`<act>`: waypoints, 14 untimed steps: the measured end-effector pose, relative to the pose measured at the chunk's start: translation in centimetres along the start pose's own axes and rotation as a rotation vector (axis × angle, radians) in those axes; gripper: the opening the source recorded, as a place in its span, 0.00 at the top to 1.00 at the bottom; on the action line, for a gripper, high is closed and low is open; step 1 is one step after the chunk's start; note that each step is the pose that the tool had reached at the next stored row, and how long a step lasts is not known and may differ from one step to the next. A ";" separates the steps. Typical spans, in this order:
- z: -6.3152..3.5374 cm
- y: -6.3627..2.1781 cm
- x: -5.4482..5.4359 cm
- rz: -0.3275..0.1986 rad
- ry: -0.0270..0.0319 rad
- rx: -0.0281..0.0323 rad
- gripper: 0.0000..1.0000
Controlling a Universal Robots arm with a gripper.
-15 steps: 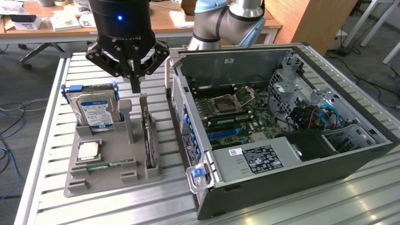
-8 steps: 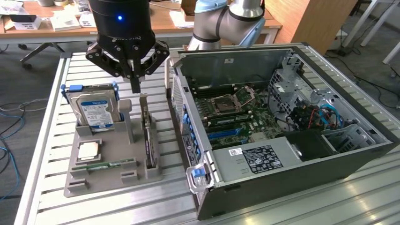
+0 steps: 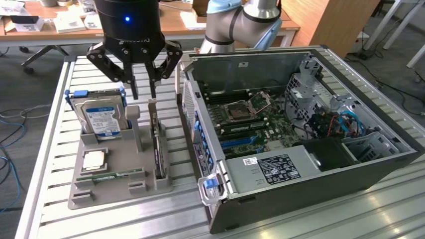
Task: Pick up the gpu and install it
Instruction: 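Pick up the gpu and move the gpu toward the slot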
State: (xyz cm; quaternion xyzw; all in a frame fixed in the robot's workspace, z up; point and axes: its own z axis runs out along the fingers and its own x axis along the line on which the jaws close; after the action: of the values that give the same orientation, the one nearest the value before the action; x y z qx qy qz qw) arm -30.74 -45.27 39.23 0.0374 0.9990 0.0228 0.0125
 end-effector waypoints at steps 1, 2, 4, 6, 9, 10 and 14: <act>0.00 0.00 0.0 0.000 0.0000 0.0000 0.65; 0.00 0.00 0.0 0.000 0.0000 0.0001 0.58; 0.00 0.00 0.0 0.000 0.0000 0.0000 0.58; 0.00 0.00 0.0 0.000 0.0000 0.0000 0.58; 0.29 -0.02 0.0 0.000 0.0000 -0.0001 0.58; 0.44 -0.02 0.0 0.000 0.0001 0.0000 0.58; 1.01 -0.05 0.0 0.000 0.0000 -0.0001 0.58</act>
State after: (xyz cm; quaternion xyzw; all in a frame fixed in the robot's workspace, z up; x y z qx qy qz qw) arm -30.74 -45.27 38.22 0.0374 0.9990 0.0228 0.0125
